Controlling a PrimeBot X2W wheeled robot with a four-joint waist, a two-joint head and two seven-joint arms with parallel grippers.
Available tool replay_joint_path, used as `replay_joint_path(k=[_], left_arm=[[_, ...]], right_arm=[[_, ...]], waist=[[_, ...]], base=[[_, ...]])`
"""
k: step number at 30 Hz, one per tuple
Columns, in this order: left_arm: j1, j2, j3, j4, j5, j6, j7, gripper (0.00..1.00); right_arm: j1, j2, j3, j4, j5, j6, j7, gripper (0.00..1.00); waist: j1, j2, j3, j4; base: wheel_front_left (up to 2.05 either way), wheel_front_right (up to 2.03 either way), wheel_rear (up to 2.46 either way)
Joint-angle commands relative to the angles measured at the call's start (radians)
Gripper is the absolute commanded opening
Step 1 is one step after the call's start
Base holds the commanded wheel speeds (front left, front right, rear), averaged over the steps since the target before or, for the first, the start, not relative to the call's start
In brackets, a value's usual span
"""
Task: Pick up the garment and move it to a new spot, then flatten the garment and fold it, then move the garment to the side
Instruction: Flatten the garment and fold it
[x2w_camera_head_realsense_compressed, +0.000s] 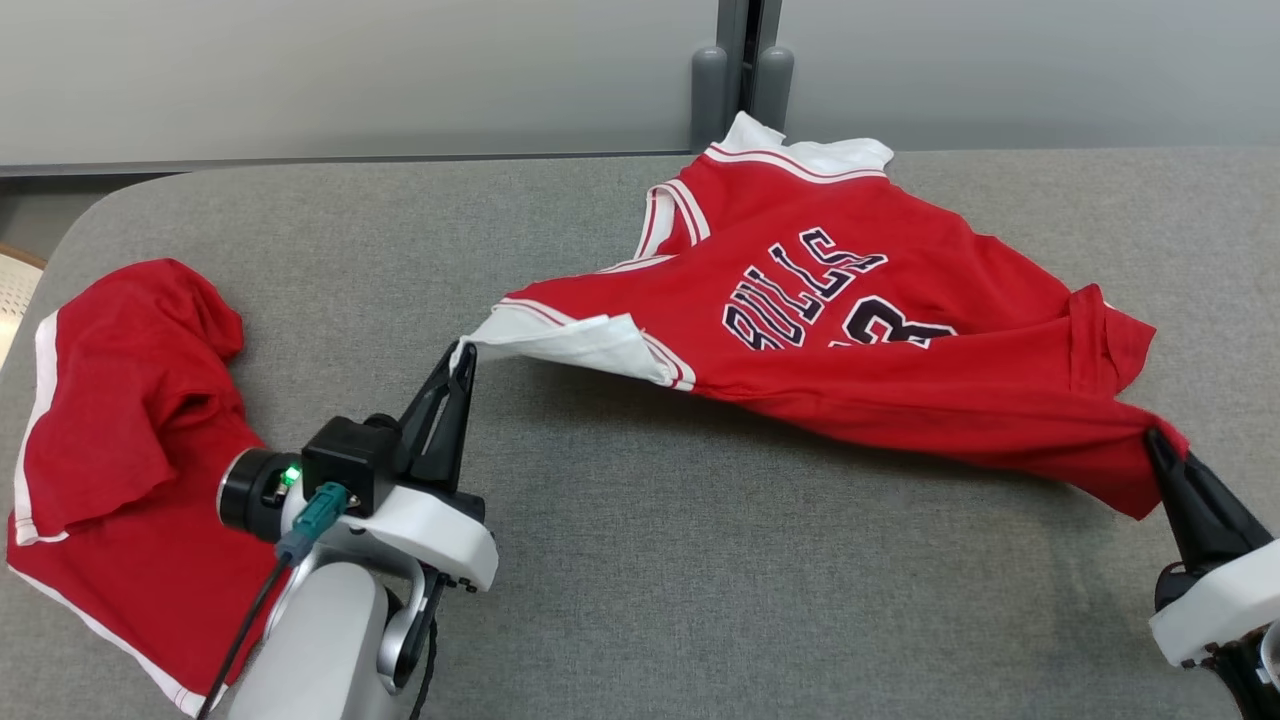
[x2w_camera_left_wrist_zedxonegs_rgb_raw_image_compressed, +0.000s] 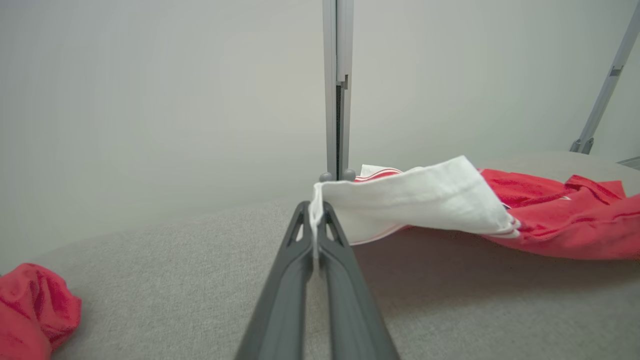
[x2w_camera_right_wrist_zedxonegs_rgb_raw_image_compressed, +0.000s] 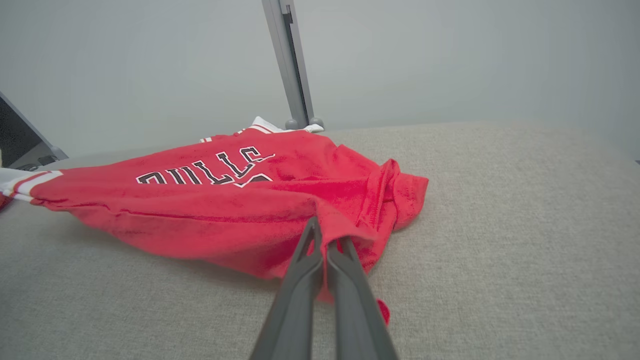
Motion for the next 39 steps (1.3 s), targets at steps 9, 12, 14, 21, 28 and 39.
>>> replay_joint_path(k=[9, 12, 14, 21, 28, 39], left_arm=[[-0.047, 0.016, 0.051, -0.145, -0.014, -0.032, 0.0, 0.0], [-0.079, 0.013, 0.065, -0.195, -0.056, -0.048, 0.0, 0.0], [-0.109, 0.017, 0.07, -0.231, -0.081, -0.056, 0.001, 0.0], [-0.237, 0.023, 0.106, -0.388, -0.177, -0.067, 0.059, 0.0], [-0.329, 0.001, 0.166, -0.571, -0.276, -0.01, 0.113, 0.0], [-0.382, 0.026, 0.175, -0.591, -0.323, 0.027, 0.233, 0.0]], right_arm=[[-0.088, -0.061, 0.022, -0.057, -0.065, 0.0, -0.164, 0.0], [-0.135, -0.072, 0.01, -0.059, -0.105, 0.0, -0.226, 0.0], [-0.173, -0.069, -0.003, -0.062, -0.138, 0.0, -0.256, 0.0], [-0.334, -0.048, -0.052, -0.068, -0.184, 0.0, -0.298, 0.0], [-0.466, -0.01, -0.11, -0.131, -0.203, 0.0, -0.265, 0.0], [-0.514, 0.033, -0.13, -0.178, -0.177, 0.0, -0.036, 0.0]], waist=[[0.0, 0.0, -0.027, -0.005], [0.0, 0.0, -0.043, -0.011], [0.0, 0.0, -0.056, -0.014], [0.0, 0.0, -0.114, -0.024], [0.0, 0.0, -0.163, -0.027], [0.0, 0.0, -0.089, -0.027]], base=[[0.0, 0.0, 0.0], [0.0, 0.0, 0.0], [0.0, 0.0, 0.0], [0.0, 0.0, 0.0], [0.0, 0.0, 0.0], [0.0, 0.0, 0.0]])
